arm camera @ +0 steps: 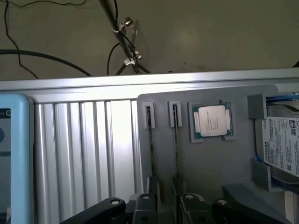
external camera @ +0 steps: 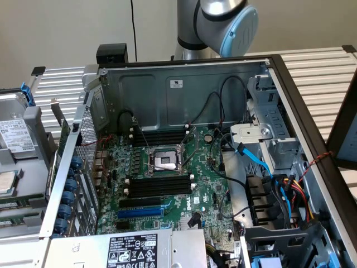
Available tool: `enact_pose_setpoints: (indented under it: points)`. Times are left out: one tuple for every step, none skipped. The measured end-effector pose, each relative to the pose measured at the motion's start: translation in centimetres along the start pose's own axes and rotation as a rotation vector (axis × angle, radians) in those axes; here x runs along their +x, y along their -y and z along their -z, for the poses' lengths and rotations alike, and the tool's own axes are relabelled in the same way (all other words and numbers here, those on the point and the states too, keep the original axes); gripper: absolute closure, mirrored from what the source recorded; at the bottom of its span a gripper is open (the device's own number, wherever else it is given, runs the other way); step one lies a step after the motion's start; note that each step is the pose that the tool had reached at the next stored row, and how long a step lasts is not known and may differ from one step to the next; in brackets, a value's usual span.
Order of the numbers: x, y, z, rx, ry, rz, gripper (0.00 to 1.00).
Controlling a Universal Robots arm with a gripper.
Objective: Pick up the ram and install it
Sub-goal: 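Pick up the ram and move it above insertion slot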
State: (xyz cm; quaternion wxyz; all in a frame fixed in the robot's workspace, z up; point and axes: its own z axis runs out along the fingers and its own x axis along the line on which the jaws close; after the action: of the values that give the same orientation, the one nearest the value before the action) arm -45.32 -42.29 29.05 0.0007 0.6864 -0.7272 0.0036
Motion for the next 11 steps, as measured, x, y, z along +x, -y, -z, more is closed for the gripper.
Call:
enact_pose_setpoints:
  points:
    - [0.0, 0.15, -0.20, 0.0003, 0.0002, 0.000, 0.74]
    - [0.0, 0.25, -0.38, 0.0004, 0.0003, 0.000, 0.74]
    - [0.0, 0.26, -0.55, 0.0003, 0.0002, 0.000, 0.74]
    - [0.0, 0.26, -0.74, 0.0003, 0.0001, 0.000, 0.74]
    - [0.0, 0.23, -0.91, 0.0002, 0.0000, 0.000, 0.74]
    - [0.0, 0.13, -1.09, 0.0000, 0.0001, 0.000, 0.74]
    - [0.0, -0.05, -1.28, 0.0000, 0.0000, 0.000, 0.74]
    - [0.0, -0.24, -1.47, 0.0002, 0.0001, 0.000, 0.74]
    - [0.0, -0.45, -1.66, 0.0002, 0.0001, 0.000, 0.74]
    - [0.0, -0.57, -1.83, 0.0005, 0.0003, 0.000, 0.74]
    - [0.0, -0.58, -2.02, 0.0004, 0.0002, 0.000, 0.74]
